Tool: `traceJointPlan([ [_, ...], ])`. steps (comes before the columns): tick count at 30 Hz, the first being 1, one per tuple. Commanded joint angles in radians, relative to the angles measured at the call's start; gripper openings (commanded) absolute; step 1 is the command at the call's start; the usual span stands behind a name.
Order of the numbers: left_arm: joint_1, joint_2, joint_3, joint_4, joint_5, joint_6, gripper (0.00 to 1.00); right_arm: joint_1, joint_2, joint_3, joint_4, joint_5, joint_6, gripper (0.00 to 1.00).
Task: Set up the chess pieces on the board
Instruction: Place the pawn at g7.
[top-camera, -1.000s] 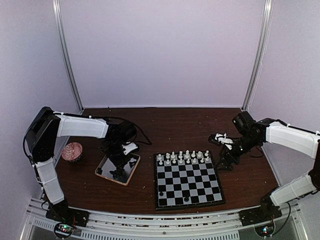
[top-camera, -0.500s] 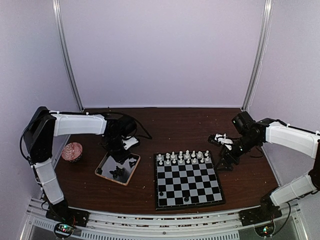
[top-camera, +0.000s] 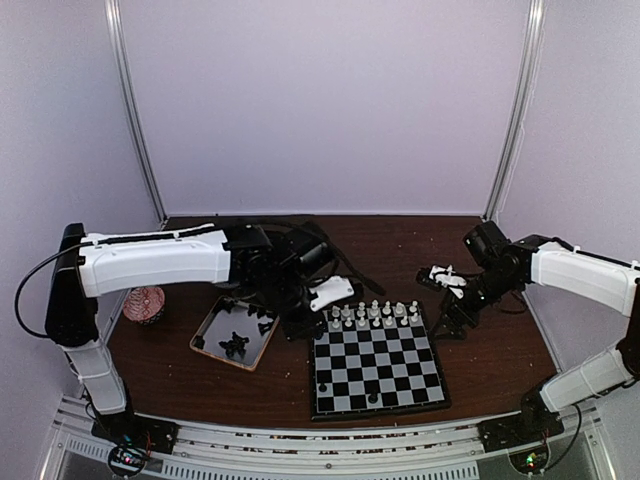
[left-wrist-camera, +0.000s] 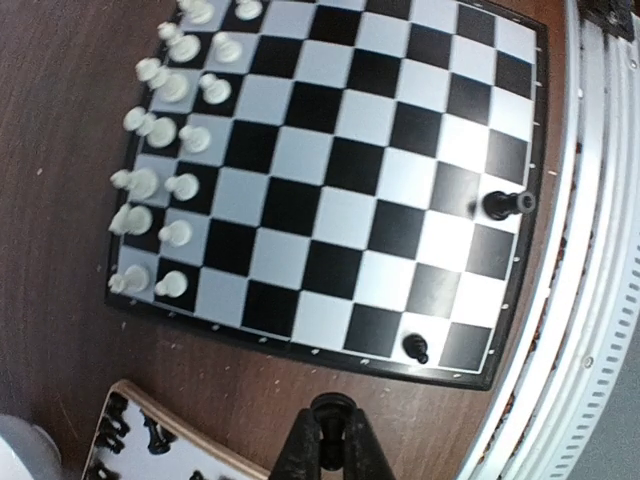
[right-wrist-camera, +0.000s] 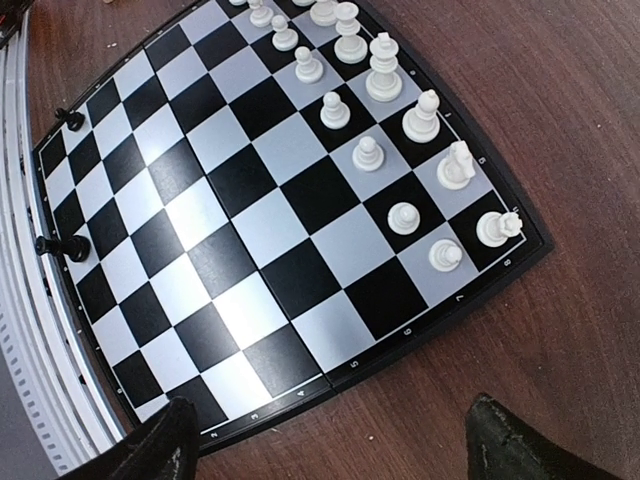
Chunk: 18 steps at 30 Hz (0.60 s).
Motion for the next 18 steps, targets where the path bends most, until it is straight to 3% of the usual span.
traceJointPlan([
  [1,-0.058,0.083,0.065,-0.017,0.027,0.093,0.01,0.004,0.009,0.022,0.007,0.057,0.023,0.92],
  [10,-0.185,0.273,0.225,-0.087,0.005,0.201,0.02,0.005,0.005,0.023,0.006,0.083,0.025,0.92],
  [18,-0.195,0.3,0.2,-0.11,0.005,0.183,0.02,0.005,-0.016,0.015,0.0,0.071,0.02,0.92],
])
